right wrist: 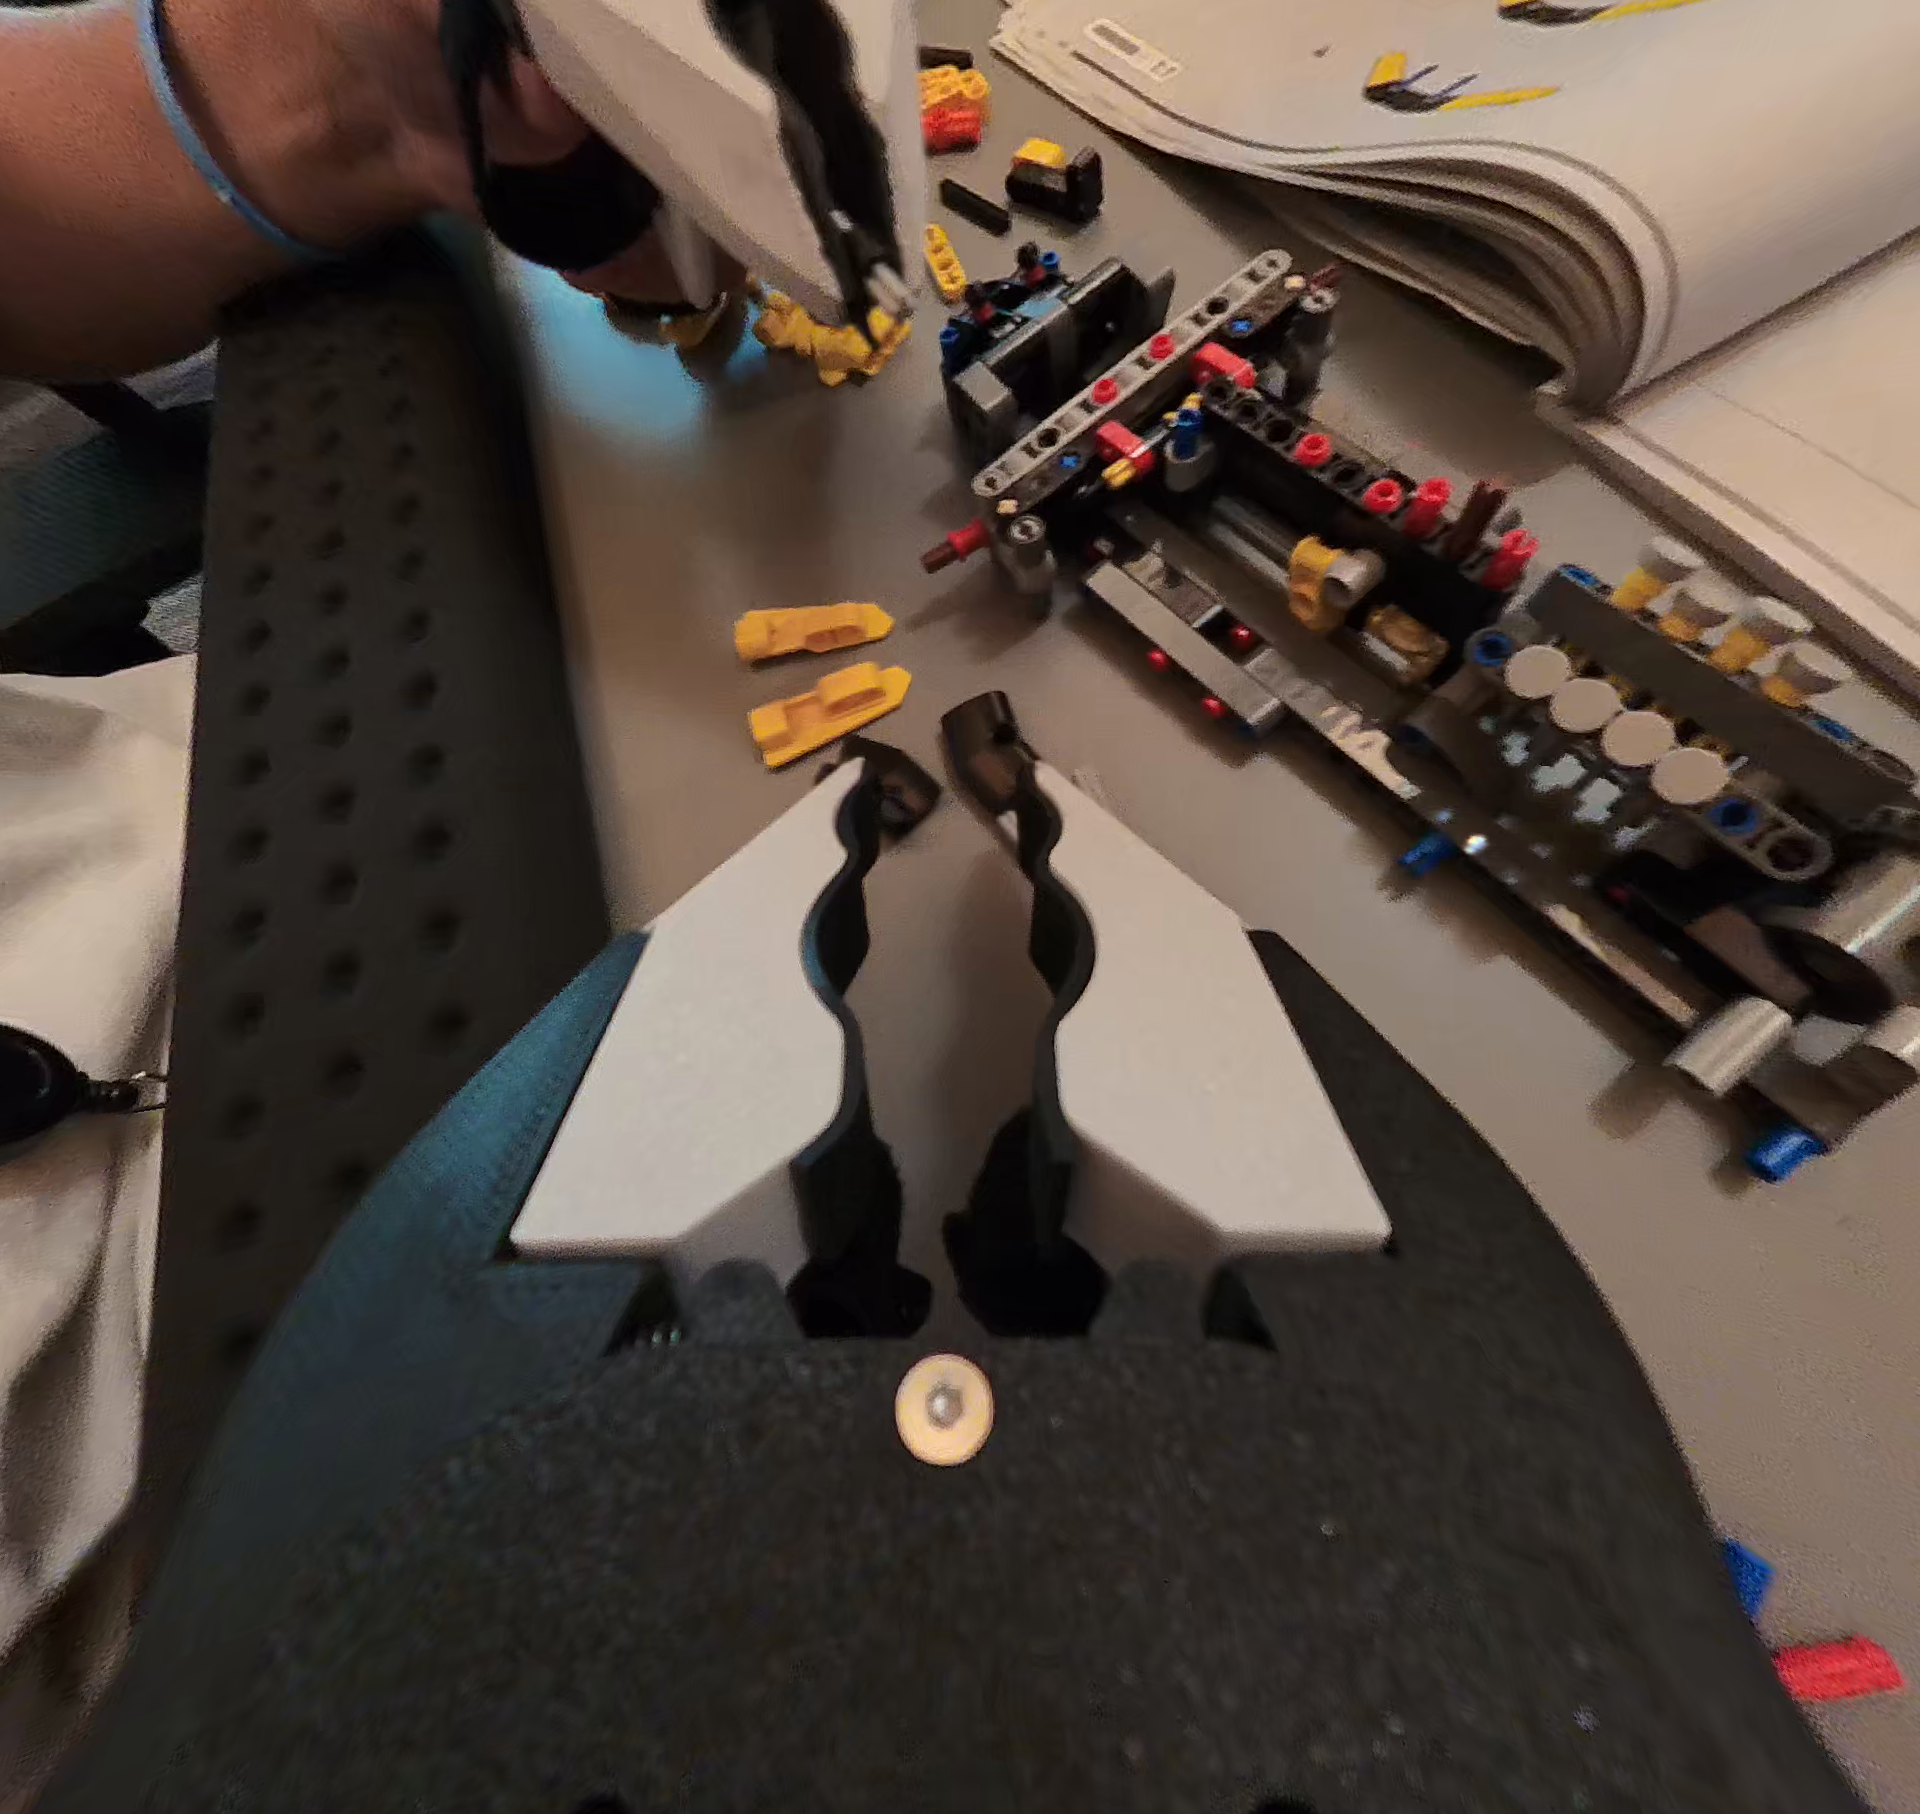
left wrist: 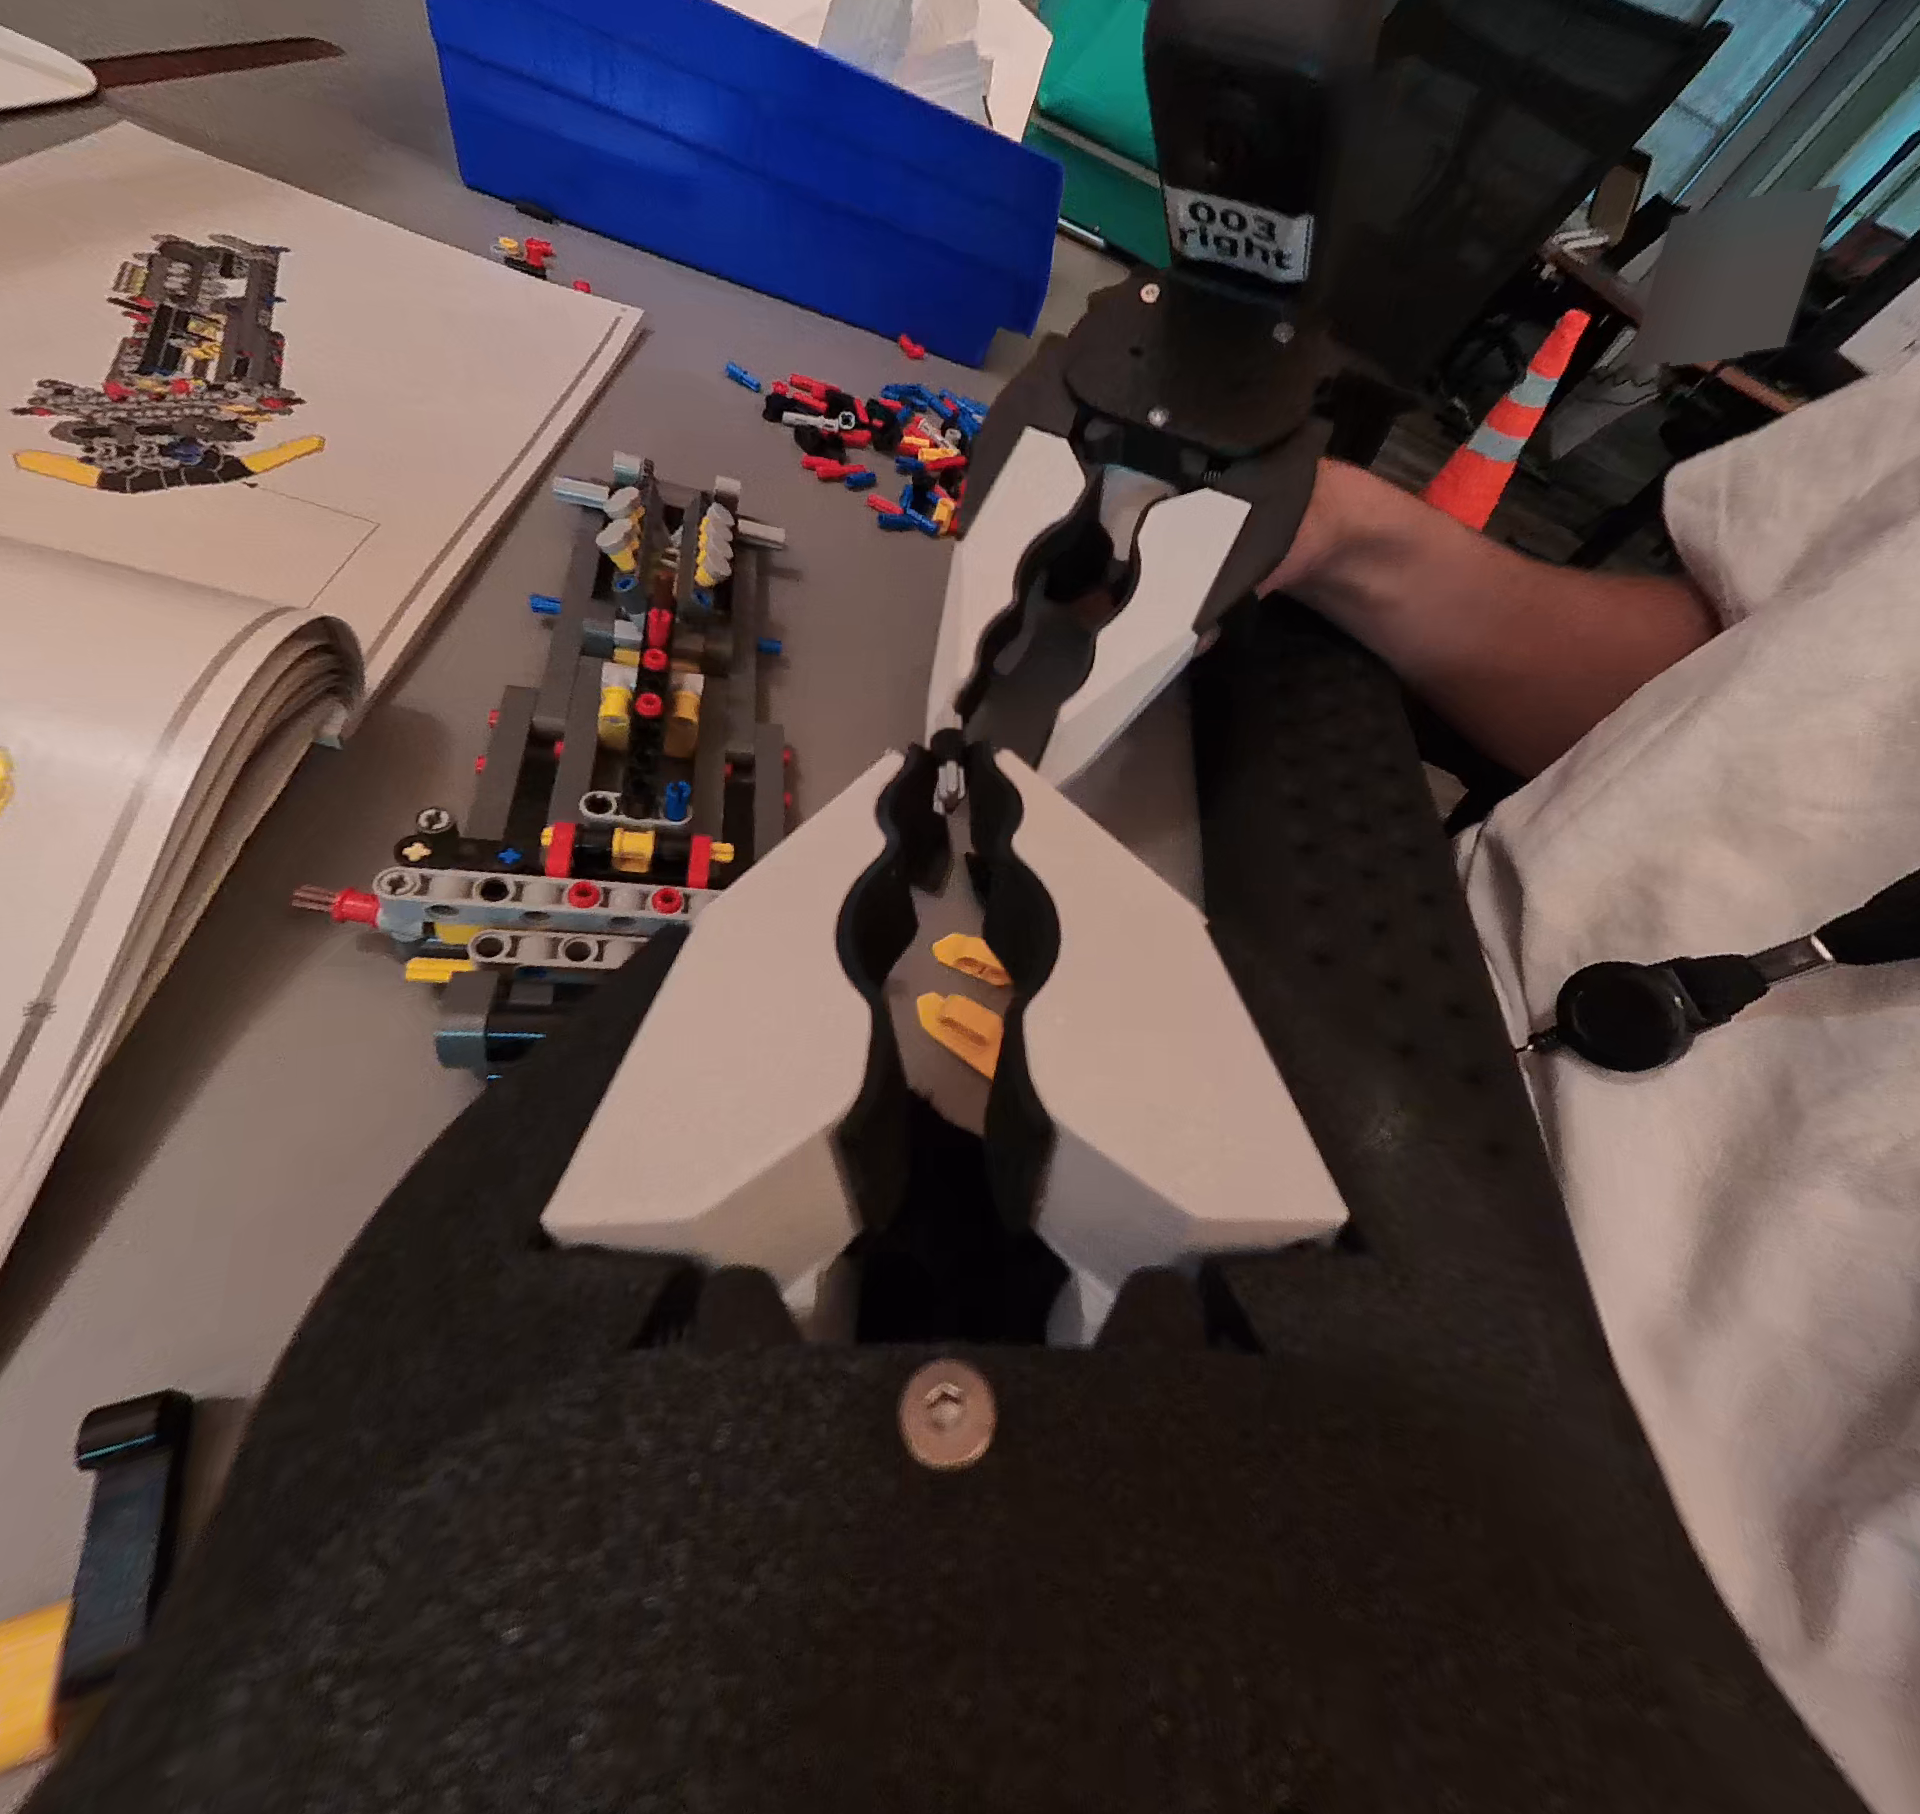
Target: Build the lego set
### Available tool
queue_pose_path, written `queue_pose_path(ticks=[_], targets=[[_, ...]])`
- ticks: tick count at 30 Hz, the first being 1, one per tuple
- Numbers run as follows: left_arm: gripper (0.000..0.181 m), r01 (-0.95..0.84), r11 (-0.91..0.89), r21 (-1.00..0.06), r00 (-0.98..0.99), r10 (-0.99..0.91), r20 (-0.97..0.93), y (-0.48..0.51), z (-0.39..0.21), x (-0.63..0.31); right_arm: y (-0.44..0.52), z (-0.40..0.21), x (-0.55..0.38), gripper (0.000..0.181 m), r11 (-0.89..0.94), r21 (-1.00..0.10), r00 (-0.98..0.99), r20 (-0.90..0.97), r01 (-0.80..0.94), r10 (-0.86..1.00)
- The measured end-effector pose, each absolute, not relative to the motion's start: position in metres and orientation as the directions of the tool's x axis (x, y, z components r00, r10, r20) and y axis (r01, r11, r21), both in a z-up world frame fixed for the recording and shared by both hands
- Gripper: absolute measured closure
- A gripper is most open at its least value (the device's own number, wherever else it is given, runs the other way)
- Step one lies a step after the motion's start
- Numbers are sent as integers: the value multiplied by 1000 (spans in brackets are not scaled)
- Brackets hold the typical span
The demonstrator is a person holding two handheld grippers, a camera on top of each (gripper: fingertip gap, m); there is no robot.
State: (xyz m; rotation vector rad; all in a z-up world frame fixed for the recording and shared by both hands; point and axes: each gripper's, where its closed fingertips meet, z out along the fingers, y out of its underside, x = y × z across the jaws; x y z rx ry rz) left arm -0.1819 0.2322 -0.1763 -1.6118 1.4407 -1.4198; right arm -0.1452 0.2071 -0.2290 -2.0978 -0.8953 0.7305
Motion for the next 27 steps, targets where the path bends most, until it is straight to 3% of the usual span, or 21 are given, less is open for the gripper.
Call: queue_pose_path(ticks=[15,22,27], targets=[[176,-364,-231,-902,-151,-941,302,228,-171,-187,220,-250,-159,167,-414,-724,480,-130,552,868],[176,-449,-231,-863,-114,-943,312,232,-186,-193,231,-218,-164,174,-16,-784,406,303,620,862],[176,-469,-153,-870,-145,-958,247,225,-188,-194,226,-182,-183,175,160,-809,392,434,565,811]])
